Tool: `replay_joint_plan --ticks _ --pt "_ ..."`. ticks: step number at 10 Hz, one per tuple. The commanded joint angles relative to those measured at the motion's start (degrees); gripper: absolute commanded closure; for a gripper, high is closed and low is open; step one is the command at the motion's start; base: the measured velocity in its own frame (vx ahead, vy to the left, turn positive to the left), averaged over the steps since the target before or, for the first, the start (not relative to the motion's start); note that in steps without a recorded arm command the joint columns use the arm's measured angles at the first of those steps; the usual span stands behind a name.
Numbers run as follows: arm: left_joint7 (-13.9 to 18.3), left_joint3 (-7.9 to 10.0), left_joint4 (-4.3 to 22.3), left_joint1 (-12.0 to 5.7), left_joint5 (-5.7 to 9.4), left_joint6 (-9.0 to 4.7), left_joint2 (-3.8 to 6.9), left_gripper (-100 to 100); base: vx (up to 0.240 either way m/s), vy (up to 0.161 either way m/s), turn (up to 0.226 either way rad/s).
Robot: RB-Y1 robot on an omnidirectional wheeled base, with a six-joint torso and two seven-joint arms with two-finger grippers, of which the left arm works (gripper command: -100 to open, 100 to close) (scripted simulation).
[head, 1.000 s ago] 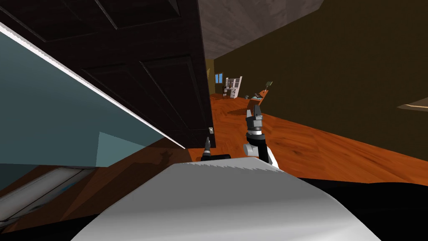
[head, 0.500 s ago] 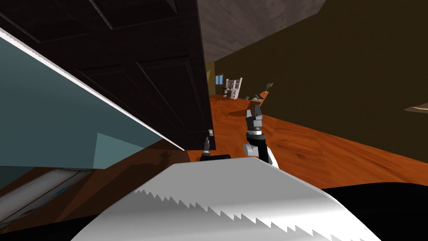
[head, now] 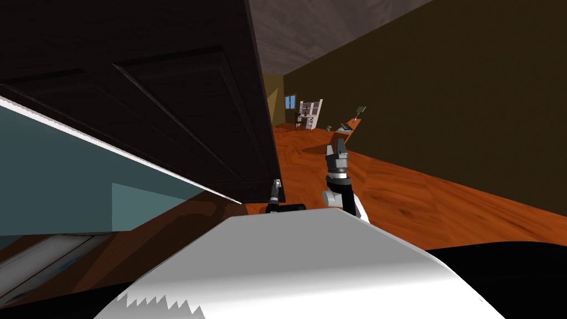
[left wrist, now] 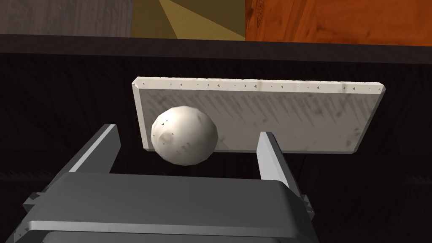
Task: Push the door open
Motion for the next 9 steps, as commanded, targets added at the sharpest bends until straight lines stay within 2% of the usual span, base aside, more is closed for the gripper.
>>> replay_joint_plan --ticks 1,6,7,9 --pt "0.02 0.01 0.02 -0.05 0.04 0.04 0.12 100 -0.013 0.0 -0.009" --pt "0.02 0.01 0.02 -0.05 0.04 0.04 0.12 100 -0.014 0.002 -0.002" --pt "-0.2 0.93 0.08 -0.1 0.62 -0.01 1.36 100 0.071 -0.064 0.039" --pt "-0.43 1.94 0.07 -0.2 1.24 -0.17 2.07 100 0.165 -0.106 0.058"
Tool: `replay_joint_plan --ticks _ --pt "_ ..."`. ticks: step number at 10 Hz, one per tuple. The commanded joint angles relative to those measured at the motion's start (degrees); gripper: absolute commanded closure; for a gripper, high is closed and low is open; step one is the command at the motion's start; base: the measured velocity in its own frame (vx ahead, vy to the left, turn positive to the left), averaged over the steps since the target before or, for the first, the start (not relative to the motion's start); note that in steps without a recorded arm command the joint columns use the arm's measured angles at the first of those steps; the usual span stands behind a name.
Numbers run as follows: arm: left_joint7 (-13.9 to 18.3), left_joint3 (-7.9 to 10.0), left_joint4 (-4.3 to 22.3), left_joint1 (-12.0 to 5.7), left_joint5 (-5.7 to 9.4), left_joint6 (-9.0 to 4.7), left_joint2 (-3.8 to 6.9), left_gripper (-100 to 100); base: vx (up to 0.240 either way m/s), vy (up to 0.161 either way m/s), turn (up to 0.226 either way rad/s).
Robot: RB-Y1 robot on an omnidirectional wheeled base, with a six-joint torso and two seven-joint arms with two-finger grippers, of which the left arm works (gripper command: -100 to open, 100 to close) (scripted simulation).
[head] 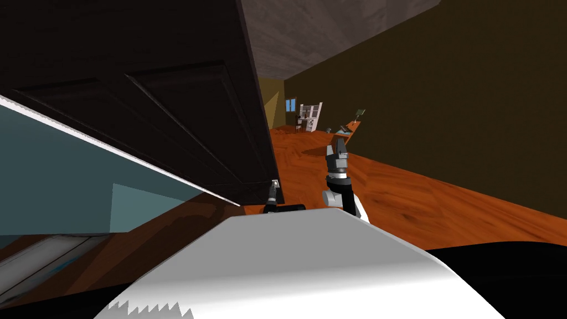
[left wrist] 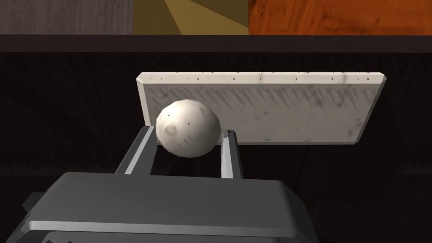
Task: Push the door open
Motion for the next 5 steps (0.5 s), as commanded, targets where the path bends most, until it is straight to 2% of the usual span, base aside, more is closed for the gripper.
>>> replay_joint_plan --ticks 1,3,5 --pt "0.05 1.35 0.84 -1.01 0.63 -1.13 0.47 100 0.219 -0.1 0.063" --pt "-0.31 2.89 0.82 -1.16 1.56 -1.38 0.3 100 0.237 -0.095 0.081" --pt "-0.64 4.31 0.79 -1.31 2.43 -1.6 -0.83 100 0.24 -0.092 0.078"
